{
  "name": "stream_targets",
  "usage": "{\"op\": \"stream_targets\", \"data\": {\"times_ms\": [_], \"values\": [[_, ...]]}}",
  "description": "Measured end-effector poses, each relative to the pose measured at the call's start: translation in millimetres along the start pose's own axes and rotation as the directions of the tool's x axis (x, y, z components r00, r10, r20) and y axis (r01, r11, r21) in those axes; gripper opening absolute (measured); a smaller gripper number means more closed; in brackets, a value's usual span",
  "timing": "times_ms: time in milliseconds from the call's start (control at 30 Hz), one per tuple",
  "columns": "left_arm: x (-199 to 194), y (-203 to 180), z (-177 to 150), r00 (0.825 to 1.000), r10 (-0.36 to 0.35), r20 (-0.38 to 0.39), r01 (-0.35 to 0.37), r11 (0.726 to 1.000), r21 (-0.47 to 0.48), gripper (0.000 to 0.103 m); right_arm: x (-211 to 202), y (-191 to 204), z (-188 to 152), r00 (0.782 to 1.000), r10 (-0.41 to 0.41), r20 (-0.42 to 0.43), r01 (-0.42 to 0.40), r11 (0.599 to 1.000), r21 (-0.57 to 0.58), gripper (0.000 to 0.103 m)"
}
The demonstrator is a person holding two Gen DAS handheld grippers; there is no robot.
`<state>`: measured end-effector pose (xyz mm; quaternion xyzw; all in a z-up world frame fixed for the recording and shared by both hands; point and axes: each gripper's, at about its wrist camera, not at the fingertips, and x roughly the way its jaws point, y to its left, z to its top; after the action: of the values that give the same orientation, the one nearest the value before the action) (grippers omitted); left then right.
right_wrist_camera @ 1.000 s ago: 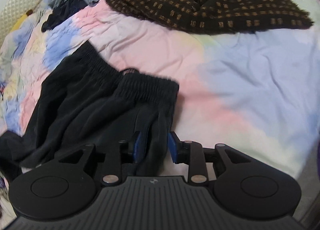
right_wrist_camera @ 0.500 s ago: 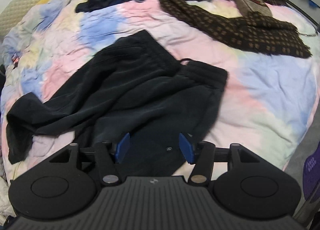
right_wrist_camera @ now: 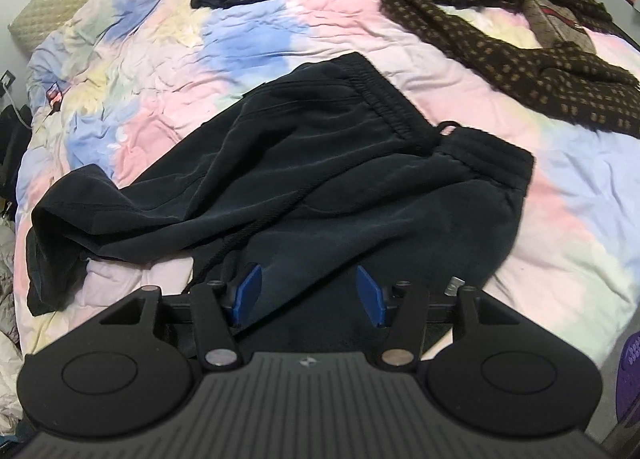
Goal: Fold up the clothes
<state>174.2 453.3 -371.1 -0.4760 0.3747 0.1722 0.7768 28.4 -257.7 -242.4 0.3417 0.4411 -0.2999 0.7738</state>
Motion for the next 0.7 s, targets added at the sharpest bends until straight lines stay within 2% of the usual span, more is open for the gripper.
{"op": "stream_targets", "data": {"times_ms": [100,267,333,467,500,533,600,667,700], "values": [[-19.4,12.7,-0.6,0.999,0.017,0.042,-0.015,0.999,-0.032,0.004,8.6,4.2,2.4,1.000,0.025,-0.001,-0.025,1.000,-0.009,0.053],[-16.2,71.5,-10.5,0.987,0.162,-0.005,-0.161,0.977,-0.141,0.004,23.2,6.5,2.3,0.998,0.046,-0.037,-0.047,0.999,-0.020,0.053],[-16.2,86.9,-12.4,0.990,0.138,-0.013,-0.138,0.972,-0.192,0.005,27.0,6.9,2.6,0.998,0.046,-0.049,-0.047,0.998,-0.036,0.053],[-21.1,79.3,-11.3,0.994,0.105,0.002,-0.103,0.978,-0.180,0.006,33.0,6.2,4.0,0.997,0.046,-0.064,-0.049,0.997,-0.060,0.054],[-22.4,75.6,-9.9,0.995,0.098,-0.001,-0.096,0.978,-0.183,0.014,35.1,5.4,4.4,0.997,0.045,-0.068,-0.049,0.997,-0.061,0.054],[-24.5,73.2,-9.0,0.995,0.095,-0.004,-0.094,0.977,-0.190,0.031,37.9,4.7,4.6,0.996,0.043,-0.072,-0.047,0.997,-0.060,0.054],[-31.7,69.1,-7.8,0.995,0.101,-0.007,-0.100,0.975,-0.201,0.054,43.5,3.7,4.2,0.996,0.036,-0.077,-0.041,0.997,-0.059,0.054],[-42.5,60.0,-7.3,0.994,0.112,-0.005,-0.110,0.975,-0.195,0.060,50.8,3.2,3.4,0.996,0.030,-0.084,-0.034,0.998,-0.055,0.054],[-47.0,53.3,-6.7,0.994,0.114,-0.004,-0.112,0.976,-0.188,0.068,54.8,3.0,3.2,0.996,0.027,-0.088,-0.032,0.998,-0.053,0.054]]}}
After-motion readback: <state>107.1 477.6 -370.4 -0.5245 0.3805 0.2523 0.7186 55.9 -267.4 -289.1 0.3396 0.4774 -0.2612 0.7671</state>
